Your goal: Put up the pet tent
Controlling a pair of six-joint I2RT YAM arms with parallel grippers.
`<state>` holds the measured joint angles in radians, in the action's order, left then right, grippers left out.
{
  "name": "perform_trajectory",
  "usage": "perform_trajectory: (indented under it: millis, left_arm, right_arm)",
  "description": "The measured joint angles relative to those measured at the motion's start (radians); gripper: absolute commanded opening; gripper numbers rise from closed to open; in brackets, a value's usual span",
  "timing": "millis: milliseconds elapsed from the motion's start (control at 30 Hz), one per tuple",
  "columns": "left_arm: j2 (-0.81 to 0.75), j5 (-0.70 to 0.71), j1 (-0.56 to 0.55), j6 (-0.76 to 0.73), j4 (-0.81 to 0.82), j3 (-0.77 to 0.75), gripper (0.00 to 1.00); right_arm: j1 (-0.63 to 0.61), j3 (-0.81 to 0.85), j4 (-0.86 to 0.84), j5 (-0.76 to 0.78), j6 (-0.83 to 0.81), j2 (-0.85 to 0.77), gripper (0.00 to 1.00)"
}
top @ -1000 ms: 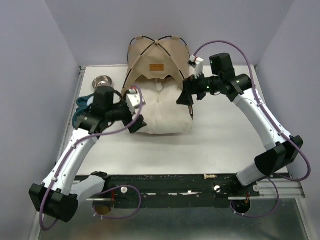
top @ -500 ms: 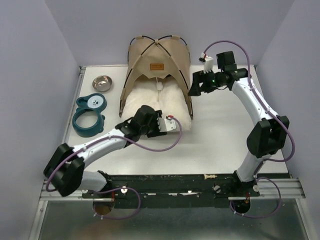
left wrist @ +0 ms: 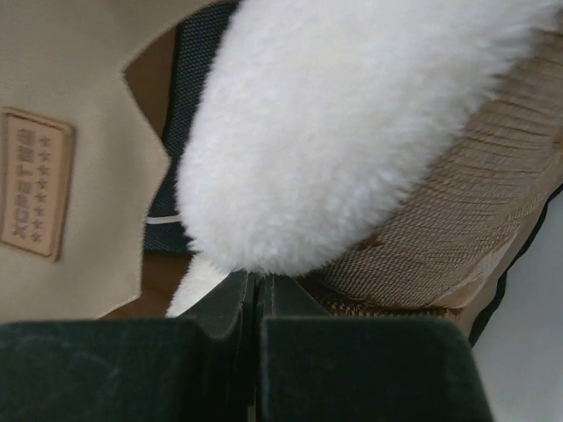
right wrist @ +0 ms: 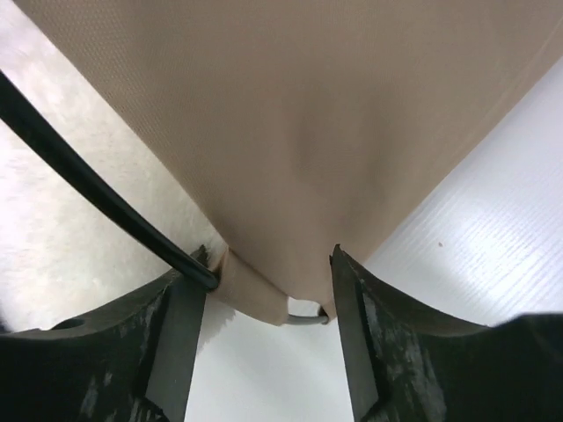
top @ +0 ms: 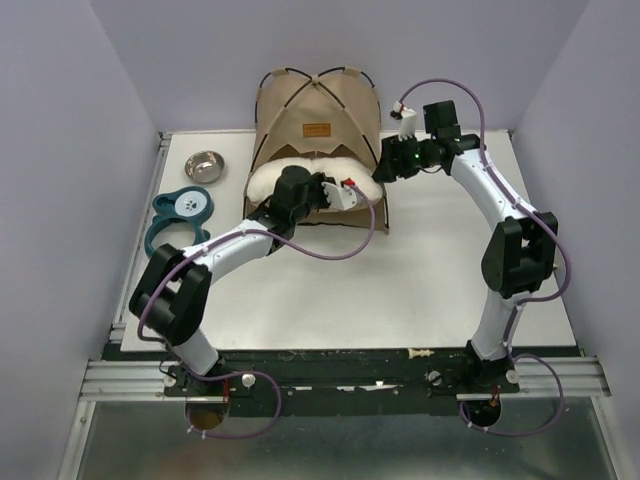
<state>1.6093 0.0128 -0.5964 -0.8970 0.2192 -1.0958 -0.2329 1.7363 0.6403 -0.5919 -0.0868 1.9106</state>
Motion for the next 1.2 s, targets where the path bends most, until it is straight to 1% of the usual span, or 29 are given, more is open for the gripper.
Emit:
perform_trajectory:
  millis: [67, 100, 167, 300, 367, 400, 433, 467, 533, 633, 767, 833, 867, 900, 933, 967, 1000, 1033, 1100, 1133, 1200]
  left_arm:
    - [0.040, -0.005, 0.008, -0.070, 0.079, 0.038, 0.00]
    - [0.066, -0.012, 0.011, -0.102, 0.104, 0.046, 0.00]
    - [0.143, -0.033, 0.021, -0.147, 0.142, 0.045, 0.00]
    - [0.265, -0.085, 0.037, -0.211, 0.175, 0.020, 0.00]
    - [0.313, -0.101, 0.041, -0.236, 0.200, -0.006, 0.00]
    - [0.338, -0.103, 0.044, -0.243, 0.225, -0.023, 0.00]
    - [0.359, -0.100, 0.046, -0.245, 0.254, -0.039, 0.00]
    - [0.381, -0.092, 0.049, -0.243, 0.289, -0.056, 0.00]
    - [0.413, -0.071, 0.060, -0.229, 0.348, -0.099, 0.00]
    - [0.411, -0.053, 0.087, -0.214, 0.396, -0.137, 0.00]
    - [0.405, -0.053, 0.120, -0.230, 0.474, -0.175, 0.00]
    - [0.401, -0.065, 0.128, -0.250, 0.483, -0.177, 0.00]
    - [0.401, -0.077, 0.128, -0.265, 0.474, -0.172, 0.00]
    - [0.401, -0.097, 0.127, -0.284, 0.441, -0.168, 0.02]
    - [0.401, -0.112, 0.124, -0.303, 0.404, -0.162, 0.08]
    - [0.401, -0.123, 0.117, -0.327, 0.362, -0.151, 0.19]
    - [0.401, -0.130, 0.109, -0.346, 0.320, -0.139, 0.34]
    - [0.401, -0.140, 0.096, -0.363, 0.251, -0.127, 0.53]
    - [0.401, -0.158, 0.061, -0.367, 0.108, -0.116, 0.98]
    - [0.401, -0.165, 0.048, -0.347, 0.055, -0.119, 0.99]
    - [0.383, -0.187, 0.026, -0.255, -0.084, -0.156, 0.99]
  right_arm:
    - [0.000, 0.026, -0.008, 0.000, 0.005, 0.010, 0.54]
    - [0.000, 0.035, -0.012, -0.001, 0.008, 0.020, 0.53]
    - [0.000, 0.040, -0.014, -0.001, 0.011, 0.023, 0.52]
    - [-0.003, 0.040, -0.019, -0.002, 0.016, 0.023, 0.45]
    - [-0.003, 0.037, -0.020, -0.002, 0.017, 0.023, 0.33]
    - [-0.003, 0.037, -0.021, -0.002, 0.018, 0.023, 0.26]
    - [-0.003, 0.035, -0.023, -0.001, 0.017, 0.023, 0.15]
    - [-0.003, 0.034, -0.024, -0.001, 0.016, 0.023, 0.01]
    - [-0.003, 0.032, -0.035, 0.003, -0.002, 0.023, 0.01]
    - [-0.003, 0.027, -0.049, 0.006, -0.023, 0.019, 0.01]
    - [-0.003, 0.018, -0.052, 0.006, -0.034, 0.000, 0.01]
    - [-0.003, 0.002, -0.057, 0.006, -0.039, -0.021, 0.01]
    - [-0.002, -0.009, -0.057, 0.006, -0.043, -0.034, 0.01]
    - [-0.002, -0.019, -0.058, 0.006, -0.046, -0.044, 0.01]
    - [0.000, -0.032, -0.058, 0.006, -0.049, -0.059, 0.01]
    - [0.001, -0.048, -0.059, 0.006, -0.054, -0.075, 0.01]
    - [0.002, -0.060, -0.060, 0.006, -0.057, -0.089, 0.01]
    - [0.003, -0.068, -0.060, 0.006, -0.060, -0.101, 0.01]
    - [0.005, -0.094, -0.062, 0.002, -0.061, -0.129, 0.01]
    - [0.006, -0.105, -0.063, 0.000, -0.061, -0.142, 0.01]
    - [0.006, -0.130, -0.062, -0.001, -0.060, -0.162, 0.01]
